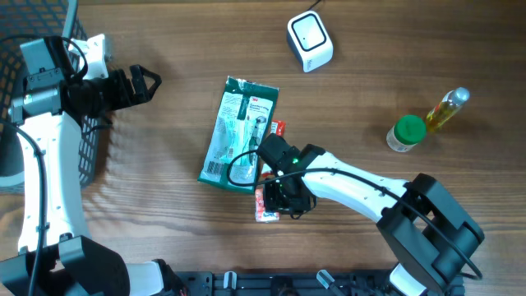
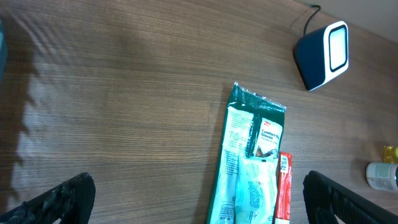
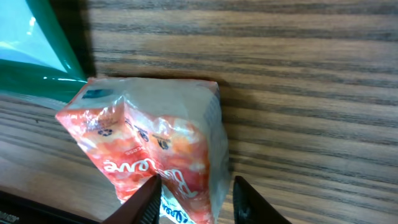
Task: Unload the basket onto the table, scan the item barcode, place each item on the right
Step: 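Close the right gripper on the orange snack pack, then lift the orange snack pack and swing it right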
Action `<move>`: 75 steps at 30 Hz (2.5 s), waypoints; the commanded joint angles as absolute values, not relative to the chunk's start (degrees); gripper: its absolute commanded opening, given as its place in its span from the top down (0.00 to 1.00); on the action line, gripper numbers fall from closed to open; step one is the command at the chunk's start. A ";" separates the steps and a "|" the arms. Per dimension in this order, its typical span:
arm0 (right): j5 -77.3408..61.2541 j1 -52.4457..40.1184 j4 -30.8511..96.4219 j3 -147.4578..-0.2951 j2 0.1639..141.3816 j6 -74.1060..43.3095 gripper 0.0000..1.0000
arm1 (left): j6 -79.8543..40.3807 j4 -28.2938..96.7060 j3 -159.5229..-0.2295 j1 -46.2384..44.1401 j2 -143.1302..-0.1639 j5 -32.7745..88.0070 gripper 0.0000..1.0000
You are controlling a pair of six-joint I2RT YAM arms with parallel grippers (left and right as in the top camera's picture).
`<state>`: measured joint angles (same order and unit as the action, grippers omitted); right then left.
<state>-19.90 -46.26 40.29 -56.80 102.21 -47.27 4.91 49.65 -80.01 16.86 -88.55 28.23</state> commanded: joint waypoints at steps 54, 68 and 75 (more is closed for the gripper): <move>-13.96 -47.40 37.63 -55.77 100.95 -48.27 0.73 | 5.78 49.47 -80.27 16.78 -88.86 28.88 0.00; -23.57 -45.71 33.91 -53.45 100.16 -37.87 0.96 | 5.78 49.47 -80.27 16.78 -88.86 28.91 0.00; -43.51 -37.10 34.13 -53.47 94.30 -22.59 0.95 | 5.78 49.47 -80.27 16.78 -88.86 28.88 0.00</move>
